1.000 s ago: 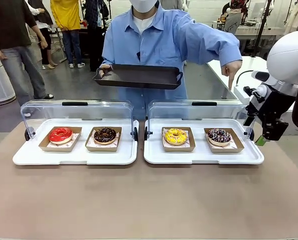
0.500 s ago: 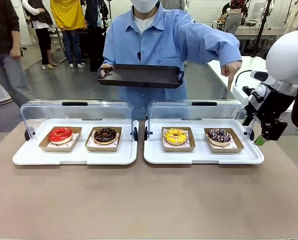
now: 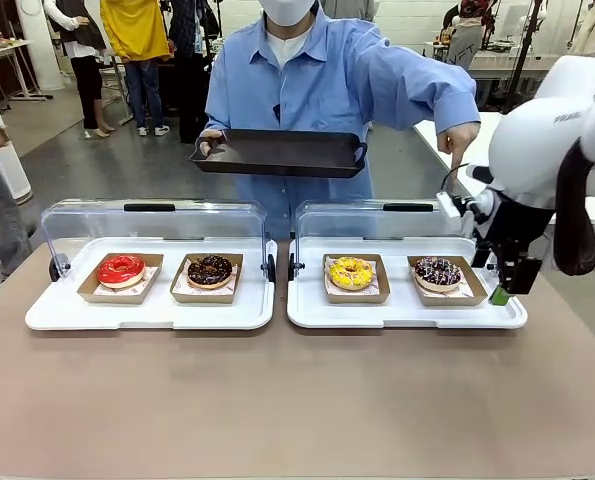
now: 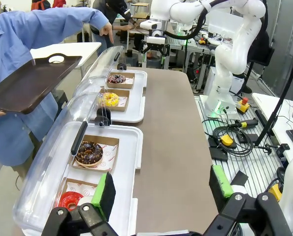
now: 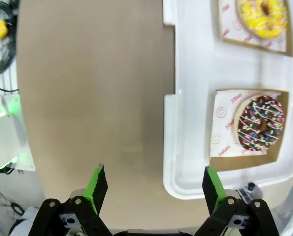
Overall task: Provide the desired donut to the person.
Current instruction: Pick up and lift the Paper togo box containing the Donut pointed at by the person.
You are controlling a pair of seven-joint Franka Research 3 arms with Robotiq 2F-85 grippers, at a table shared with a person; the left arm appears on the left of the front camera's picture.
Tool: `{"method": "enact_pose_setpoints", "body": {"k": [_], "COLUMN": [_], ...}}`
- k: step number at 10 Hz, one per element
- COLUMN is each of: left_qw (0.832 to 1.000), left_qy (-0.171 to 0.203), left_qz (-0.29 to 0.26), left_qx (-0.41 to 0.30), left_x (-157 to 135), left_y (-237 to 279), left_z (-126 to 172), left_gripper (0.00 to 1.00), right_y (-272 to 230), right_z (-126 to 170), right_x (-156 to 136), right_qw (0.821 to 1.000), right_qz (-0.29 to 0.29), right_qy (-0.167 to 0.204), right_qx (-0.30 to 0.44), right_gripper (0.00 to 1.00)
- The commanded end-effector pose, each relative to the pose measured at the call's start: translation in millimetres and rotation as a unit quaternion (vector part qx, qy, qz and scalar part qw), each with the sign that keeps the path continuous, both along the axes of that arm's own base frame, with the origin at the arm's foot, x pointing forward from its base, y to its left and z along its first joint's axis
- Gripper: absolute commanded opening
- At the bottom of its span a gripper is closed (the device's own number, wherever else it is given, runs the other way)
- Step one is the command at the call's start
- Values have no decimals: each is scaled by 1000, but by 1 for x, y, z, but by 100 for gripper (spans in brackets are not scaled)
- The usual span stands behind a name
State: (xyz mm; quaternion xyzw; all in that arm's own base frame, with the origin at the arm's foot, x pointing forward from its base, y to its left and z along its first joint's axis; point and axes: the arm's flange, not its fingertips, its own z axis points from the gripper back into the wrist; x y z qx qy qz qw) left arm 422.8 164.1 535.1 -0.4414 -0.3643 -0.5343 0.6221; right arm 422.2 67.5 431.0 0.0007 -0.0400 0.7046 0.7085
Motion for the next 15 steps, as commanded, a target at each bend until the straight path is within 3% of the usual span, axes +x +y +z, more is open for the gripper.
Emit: {"method": "enact_pose_setpoints", "body": {"k": [1,6,8,11,15], "left_qw": [1000,1000,1000,1000,1000], "left_qy": [0,0,0,0,0], "left_qz": [-2,-2,-2,-2,-2], "left_qx": [-2,-2,-2,-2,-2], "left_x": [-2,-2,-2,-2,-2], "left_y": [1,1,1,1,1], "left_z": [1,1,1,1,1], "left_gripper": [100,100,100,100,100], "right_y": [8,-10,-13,-9,-12], "right_z": [-10,-46,-52,-55,-57], "right_x": [13,39,50,60,49], "right_qw": [1000,1000,999,999,999], "right_qz": [-3,-17,-23,-44,-31], "right_qy": [-6,-23,11,16,5], "right_qx": [-17,4,22,14,11], "right_gripper": [100,100,100,100,100]}}
